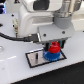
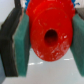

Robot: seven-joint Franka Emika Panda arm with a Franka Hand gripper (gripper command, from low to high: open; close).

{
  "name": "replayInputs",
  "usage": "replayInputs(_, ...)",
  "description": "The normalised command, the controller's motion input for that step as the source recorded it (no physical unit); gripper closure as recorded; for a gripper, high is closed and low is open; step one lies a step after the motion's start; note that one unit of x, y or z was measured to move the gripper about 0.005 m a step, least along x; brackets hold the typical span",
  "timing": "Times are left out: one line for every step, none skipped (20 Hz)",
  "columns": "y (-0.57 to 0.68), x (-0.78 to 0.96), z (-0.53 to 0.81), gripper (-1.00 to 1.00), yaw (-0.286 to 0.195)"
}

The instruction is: Insert the blue gear onto the right peg, followed by the red gear

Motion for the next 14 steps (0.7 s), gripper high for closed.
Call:
replayInputs(0.05,0.02,-0.01,1.00,0.000)
replayInputs(0.05,0.00,0.06,1.00,0.000)
replayInputs(0.01,0.07,0.20,1.00,0.000)
replayInputs(0.00,0.03,0.34,1.00,0.000)
replayInputs(0.01,0.11,-0.08,1.00,0.000)
replayInputs(0.01,0.11,-0.01,1.00,0.000)
replayInputs(0.05,0.04,0.07,1.00,0.000)
replayInputs(0.04,0.05,0.08,1.00,0.000)
replayInputs(0.00,0.03,0.00,1.00,0.000)
replayInputs(0.00,0.06,0.00,1.00,0.000)
replayInputs(0.00,0.00,0.20,1.00,0.000)
replayInputs(0.00,0.00,0.29,1.00,0.000)
replayInputs(0.00,0.00,0.41,1.00,0.000)
replayInputs(0.00,0.00,0.39,1.00,0.000)
